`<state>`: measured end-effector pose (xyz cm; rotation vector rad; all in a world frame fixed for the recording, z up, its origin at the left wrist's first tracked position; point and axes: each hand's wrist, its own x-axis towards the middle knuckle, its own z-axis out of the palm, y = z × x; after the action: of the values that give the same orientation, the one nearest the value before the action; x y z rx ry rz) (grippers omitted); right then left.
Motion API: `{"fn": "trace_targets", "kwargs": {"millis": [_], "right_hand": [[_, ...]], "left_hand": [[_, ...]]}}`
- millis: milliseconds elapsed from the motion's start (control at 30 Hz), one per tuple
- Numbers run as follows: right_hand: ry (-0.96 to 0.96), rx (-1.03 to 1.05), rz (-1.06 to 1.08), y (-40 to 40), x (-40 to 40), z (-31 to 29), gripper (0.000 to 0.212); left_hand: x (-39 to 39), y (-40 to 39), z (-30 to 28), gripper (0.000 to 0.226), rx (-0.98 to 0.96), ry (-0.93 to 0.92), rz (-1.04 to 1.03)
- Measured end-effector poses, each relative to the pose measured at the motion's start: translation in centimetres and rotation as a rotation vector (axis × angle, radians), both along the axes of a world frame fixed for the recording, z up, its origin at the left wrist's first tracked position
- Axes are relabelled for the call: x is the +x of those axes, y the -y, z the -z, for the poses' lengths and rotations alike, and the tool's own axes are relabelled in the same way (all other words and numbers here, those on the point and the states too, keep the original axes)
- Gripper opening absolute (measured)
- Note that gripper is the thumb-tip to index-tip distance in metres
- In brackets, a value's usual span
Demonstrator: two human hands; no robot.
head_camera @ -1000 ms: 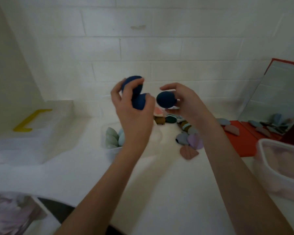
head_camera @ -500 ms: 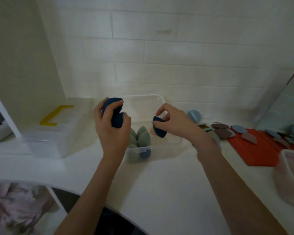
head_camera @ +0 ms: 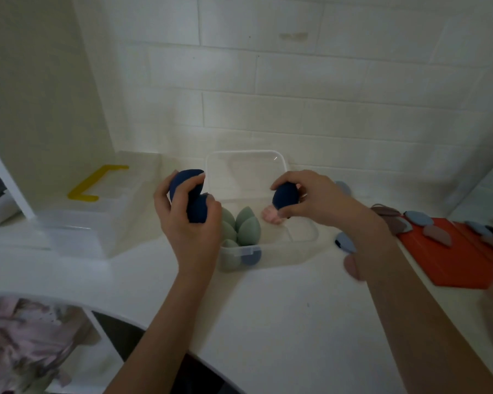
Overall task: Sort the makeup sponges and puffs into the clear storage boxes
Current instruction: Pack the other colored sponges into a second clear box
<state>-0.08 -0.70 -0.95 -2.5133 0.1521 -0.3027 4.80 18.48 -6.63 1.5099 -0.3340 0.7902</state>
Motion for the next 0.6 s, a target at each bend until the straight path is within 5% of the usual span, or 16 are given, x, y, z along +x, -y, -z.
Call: {"fn": "trace_targets", "kwargs": {"millis": [200, 600], "right_hand": [[-0.066, 0.12, -0.051, -0.02, -0.25, 0.14, 0.057], [-0.058, 0.012, 0.027, -0.61, -0.13, 0.01, 0.025]], "left_hand": [[-0.05, -0.04, -0.01, 0.032, 0.0, -0.001, 0.0], [-0.14, -0.06, 0.0, 0.032, 0.005, -0.006, 0.001]]}}
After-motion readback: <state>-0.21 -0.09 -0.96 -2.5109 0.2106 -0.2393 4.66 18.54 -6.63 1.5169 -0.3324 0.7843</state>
